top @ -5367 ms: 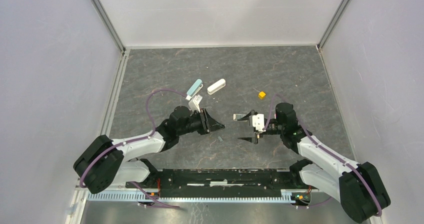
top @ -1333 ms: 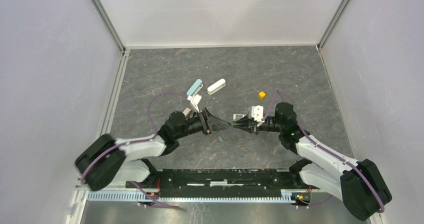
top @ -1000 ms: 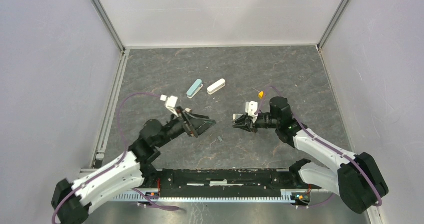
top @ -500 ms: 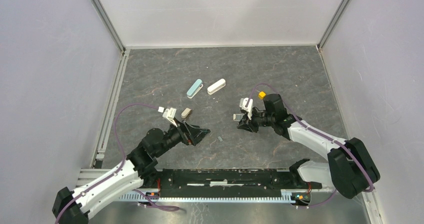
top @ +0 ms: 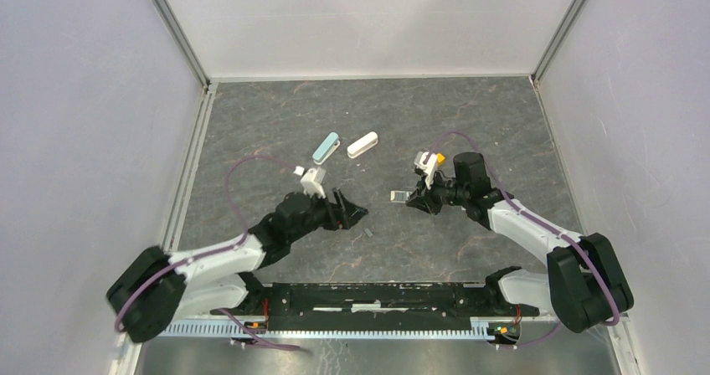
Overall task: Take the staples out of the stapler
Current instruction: Adjust the staple box at the center of the board.
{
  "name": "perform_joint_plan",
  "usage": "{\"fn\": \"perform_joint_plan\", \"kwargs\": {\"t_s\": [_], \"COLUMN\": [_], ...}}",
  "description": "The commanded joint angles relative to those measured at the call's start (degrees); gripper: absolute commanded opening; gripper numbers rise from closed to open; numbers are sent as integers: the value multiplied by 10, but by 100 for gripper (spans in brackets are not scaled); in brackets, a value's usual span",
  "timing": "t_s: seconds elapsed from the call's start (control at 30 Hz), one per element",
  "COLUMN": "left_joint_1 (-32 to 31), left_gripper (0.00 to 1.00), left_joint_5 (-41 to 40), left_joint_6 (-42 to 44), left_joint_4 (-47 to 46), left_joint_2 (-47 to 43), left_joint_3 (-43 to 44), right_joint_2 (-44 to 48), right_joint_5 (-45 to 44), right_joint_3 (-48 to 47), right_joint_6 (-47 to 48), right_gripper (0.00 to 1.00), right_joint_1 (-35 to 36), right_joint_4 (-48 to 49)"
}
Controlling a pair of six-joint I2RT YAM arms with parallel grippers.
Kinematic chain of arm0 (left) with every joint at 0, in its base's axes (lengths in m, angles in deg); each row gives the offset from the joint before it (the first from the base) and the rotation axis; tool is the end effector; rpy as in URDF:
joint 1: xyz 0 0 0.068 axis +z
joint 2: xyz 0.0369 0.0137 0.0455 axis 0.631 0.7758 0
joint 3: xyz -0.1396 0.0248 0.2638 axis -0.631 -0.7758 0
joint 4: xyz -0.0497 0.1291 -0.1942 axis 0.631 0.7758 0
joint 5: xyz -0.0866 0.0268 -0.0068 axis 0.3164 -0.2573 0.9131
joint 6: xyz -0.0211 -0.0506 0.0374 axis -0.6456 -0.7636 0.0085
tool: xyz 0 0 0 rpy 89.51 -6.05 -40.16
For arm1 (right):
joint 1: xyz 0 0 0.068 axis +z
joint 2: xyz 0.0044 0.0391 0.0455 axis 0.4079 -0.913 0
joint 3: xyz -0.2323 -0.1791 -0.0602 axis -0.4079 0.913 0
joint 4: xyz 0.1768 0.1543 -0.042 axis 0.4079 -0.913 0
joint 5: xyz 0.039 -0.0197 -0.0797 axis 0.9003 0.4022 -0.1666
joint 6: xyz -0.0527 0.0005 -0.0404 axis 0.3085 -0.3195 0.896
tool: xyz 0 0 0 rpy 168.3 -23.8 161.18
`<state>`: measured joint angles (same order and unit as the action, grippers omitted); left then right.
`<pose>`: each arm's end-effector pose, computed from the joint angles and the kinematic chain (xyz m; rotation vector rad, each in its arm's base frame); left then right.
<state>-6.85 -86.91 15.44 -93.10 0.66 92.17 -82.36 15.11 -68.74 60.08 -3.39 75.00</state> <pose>0.1486 -0.1563 0.2217 0.0518 2.0673 -1.0621 0.1943 0.1094 0.2236 -1.0437 1.9055 0.8089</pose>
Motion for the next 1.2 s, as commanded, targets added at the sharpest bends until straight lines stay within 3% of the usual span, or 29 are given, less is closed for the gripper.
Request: {"fn": "perform_joint_plan", "kwargs": {"t_s": [0.0,0.2,0.53,0.9,1.17], "left_joint_1": [4,20,50,55,55], "left_gripper": [78,73,60,40,37], "left_joint_5": [5,15,100,147,157], "left_joint_6": [45,43,-4,-28,-32], "left_joint_4": [-66,-82,-148,-134,-139], "left_joint_2": [100,226,394,501,520], "left_joint_3": [89,164,268,355,351], "right_joint_2": [9,1,-5,-8,-15], "right_joint_5": [4,22,27,23,17], "right_joint_3": [-27,-27,-34,-41,-45], "right_joint_6": [-23,-53,-57,-47,-41], "right_gripper": [15,15,15,15,15], "right_joint_1": [-17,-33,-44,-47,-48], "right_joint_4": [21,29,22,9,1]}}
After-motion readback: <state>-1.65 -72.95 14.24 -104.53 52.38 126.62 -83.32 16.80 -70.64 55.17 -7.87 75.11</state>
